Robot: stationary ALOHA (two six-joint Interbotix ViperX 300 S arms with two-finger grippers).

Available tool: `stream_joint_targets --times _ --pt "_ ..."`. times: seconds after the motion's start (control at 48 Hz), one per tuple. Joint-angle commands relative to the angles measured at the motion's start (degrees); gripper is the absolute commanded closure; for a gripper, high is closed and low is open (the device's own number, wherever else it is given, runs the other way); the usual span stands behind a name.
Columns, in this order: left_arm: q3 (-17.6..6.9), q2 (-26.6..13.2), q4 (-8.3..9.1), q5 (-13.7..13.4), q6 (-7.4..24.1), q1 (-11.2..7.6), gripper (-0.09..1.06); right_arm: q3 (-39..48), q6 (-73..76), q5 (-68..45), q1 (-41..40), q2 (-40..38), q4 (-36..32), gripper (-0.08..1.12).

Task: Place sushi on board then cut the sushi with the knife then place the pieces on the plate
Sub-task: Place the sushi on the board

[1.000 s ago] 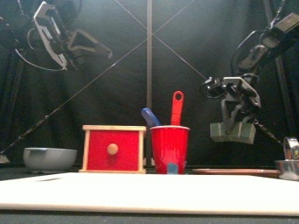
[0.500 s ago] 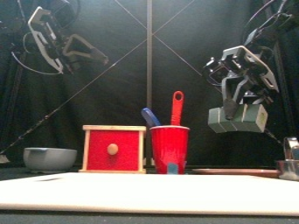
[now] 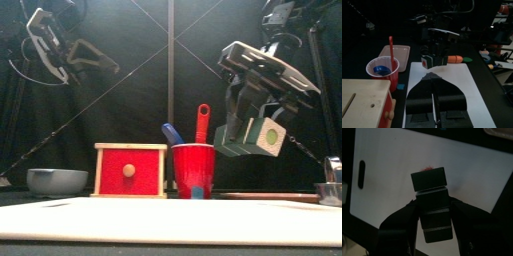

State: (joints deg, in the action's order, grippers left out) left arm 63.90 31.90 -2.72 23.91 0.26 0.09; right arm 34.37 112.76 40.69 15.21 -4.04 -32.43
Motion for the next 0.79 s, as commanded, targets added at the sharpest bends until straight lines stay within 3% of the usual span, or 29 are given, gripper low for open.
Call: stream_joint_targets --times 0.021,0.521,0.792 --pt "-0.5 0.6 0.09 0.4 0.1 0.18 0.98 -5.5 5.4 3.4 1.6 2.6 -0.4 0.44" --pt "0.5 3.5 0.09 0.1 0.1 0.26 0.98 -22.9 12.7 15.5 2.2 18.3 6.2 0.44" --pt "0.5 3.5 0.26 0.1 0.2 0.26 0.98 -27.6 12.6 19.3 1.6 23.1 7.4 0.43"
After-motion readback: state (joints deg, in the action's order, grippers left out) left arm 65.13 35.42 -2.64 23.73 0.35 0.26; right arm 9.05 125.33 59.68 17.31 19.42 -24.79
